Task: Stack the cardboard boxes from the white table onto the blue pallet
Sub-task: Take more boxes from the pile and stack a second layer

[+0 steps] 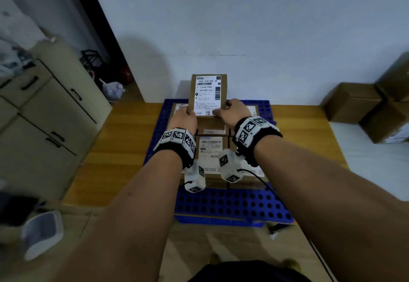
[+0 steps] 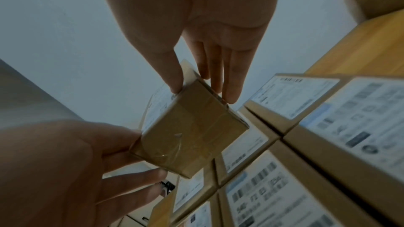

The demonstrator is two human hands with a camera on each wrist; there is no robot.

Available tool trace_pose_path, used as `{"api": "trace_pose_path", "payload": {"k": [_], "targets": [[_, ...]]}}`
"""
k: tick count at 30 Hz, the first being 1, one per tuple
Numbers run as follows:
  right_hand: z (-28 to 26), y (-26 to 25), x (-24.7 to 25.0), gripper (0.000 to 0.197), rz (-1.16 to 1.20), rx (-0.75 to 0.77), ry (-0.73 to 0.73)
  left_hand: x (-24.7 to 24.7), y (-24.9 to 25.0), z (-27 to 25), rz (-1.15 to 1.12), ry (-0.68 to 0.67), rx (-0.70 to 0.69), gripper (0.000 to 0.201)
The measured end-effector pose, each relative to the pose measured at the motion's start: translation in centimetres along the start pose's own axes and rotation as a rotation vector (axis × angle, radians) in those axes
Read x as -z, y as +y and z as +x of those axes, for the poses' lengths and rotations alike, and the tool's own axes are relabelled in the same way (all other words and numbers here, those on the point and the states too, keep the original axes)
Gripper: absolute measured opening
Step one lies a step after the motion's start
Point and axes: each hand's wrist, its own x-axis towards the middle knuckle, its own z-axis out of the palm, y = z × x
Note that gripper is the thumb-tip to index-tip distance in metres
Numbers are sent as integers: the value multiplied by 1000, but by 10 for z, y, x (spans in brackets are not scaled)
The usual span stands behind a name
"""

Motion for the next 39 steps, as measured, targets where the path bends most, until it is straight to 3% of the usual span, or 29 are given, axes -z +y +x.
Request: {"api": "trace_pose_path", "payload": {"k": [11, 22, 24, 29, 39], "targets": [[10, -30, -52, 30, -6, 50, -128, 33, -42, 39, -22, 23, 85, 31], [32, -29, -76, 38, -22, 22, -149, 36, -59, 57, -4, 19, 131, 31], [33, -28, -78, 42, -20, -32, -155, 35, -60, 57, -19, -7, 156, 35], [33, -24, -91, 75, -24, -138, -196, 25, -66, 57, -132, -114, 275, 64], [35, -27, -94, 69, -27, -121, -201, 22, -69, 58, -344, -126, 383, 74]]}}
